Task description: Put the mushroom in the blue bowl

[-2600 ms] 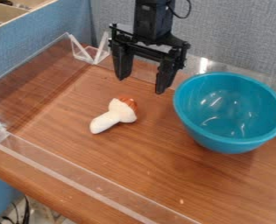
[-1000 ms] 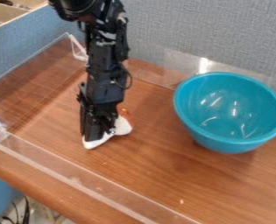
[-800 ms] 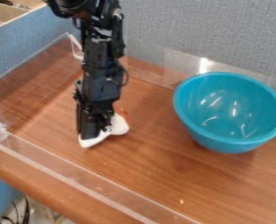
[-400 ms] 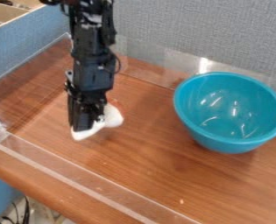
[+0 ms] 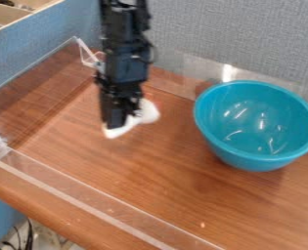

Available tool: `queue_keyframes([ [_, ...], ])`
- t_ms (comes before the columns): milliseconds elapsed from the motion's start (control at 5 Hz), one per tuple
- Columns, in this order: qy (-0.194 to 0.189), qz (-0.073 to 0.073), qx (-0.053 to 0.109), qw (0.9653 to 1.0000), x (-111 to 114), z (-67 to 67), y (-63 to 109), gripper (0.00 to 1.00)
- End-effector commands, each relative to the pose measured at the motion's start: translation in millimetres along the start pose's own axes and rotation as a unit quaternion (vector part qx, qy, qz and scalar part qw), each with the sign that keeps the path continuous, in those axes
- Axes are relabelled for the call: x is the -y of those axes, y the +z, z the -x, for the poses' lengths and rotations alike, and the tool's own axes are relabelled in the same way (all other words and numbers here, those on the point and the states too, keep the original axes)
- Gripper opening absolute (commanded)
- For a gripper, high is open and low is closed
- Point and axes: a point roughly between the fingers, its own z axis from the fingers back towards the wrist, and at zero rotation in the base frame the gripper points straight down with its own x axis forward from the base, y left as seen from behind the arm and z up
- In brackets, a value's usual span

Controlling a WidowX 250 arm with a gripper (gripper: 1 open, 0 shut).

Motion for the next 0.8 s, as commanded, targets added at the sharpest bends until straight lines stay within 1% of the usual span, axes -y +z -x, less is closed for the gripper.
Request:
queue_keyframes([
  [0,-0.003,-0.013,0.017,0.9998,7,-32.7,16.5,0.0],
  [200,0.019,-0.006,0.004,0.9998,2,-44.5,11.8,0.0],
  [400,0.05,0.0,-0.008,0.9987,-18,-41.2,-2.0,0.0],
  [600,0.083,0.004,-0.013,0.9965,-34,-37.2,-8.7,0.0],
])
